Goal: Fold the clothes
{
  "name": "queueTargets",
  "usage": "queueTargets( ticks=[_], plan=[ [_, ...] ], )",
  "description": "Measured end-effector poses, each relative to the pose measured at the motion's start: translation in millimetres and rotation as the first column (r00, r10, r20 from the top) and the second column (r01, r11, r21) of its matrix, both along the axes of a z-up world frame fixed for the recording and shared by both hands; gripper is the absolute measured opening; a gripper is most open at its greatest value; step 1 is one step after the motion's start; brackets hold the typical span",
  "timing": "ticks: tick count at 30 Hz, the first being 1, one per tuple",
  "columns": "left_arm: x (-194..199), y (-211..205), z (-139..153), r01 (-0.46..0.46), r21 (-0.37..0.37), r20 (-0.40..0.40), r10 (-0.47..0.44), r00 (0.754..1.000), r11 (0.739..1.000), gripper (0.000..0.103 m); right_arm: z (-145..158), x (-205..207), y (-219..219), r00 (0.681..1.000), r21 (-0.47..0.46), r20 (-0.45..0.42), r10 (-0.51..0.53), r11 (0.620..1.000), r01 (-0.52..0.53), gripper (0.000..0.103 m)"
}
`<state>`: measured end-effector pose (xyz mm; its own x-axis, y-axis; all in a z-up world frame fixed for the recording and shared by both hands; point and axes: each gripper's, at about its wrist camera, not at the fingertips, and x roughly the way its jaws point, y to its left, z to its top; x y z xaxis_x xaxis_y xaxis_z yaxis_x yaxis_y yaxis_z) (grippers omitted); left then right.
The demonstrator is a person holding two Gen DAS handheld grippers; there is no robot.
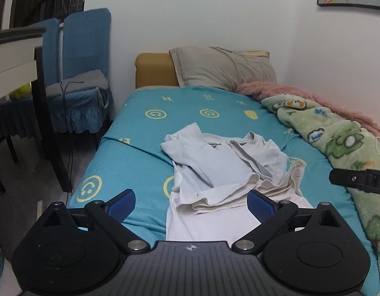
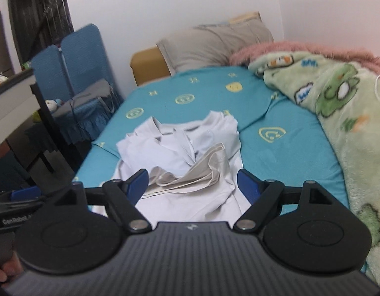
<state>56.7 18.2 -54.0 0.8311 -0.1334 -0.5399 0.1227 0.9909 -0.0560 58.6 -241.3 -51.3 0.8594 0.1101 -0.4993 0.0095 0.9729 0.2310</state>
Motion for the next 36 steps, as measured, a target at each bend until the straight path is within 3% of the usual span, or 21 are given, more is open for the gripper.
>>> queueTargets(
  ticks=[12, 26, 31, 36],
  plan=[
    [-55, 0, 15, 0.021, -0.017, 0.040, -0.020, 0.999, 1.000, 0.100, 9, -54, 2, 0.998, 0.029, 0.059, -0.024, 0.999, 0.022, 0.081],
    [-48, -5, 1, 0.037, -0.041, -0.009, -0.037, 0.999, 0.998, 0.100, -3, -44, 12, 0.998, -0.019, 0.055, -0.009, 1.000, 0.010, 0.081],
    [-38, -1, -8, 0.024, -0.113, -0.110, -0.036, 0.993, 0.993, 0.100, -3, -43, 10, 0.999, -0.015, 0.044, -0.022, 1.000, 0.023, 0.081],
    [-29, 6, -21, 0.011, -0.225, -0.244, -0.067, 0.967, 0.974, 0.100, -6, -42, 3, 0.999, 0.012, 0.007, -0.053, 0.999, 0.053, 0.081]
  ],
)
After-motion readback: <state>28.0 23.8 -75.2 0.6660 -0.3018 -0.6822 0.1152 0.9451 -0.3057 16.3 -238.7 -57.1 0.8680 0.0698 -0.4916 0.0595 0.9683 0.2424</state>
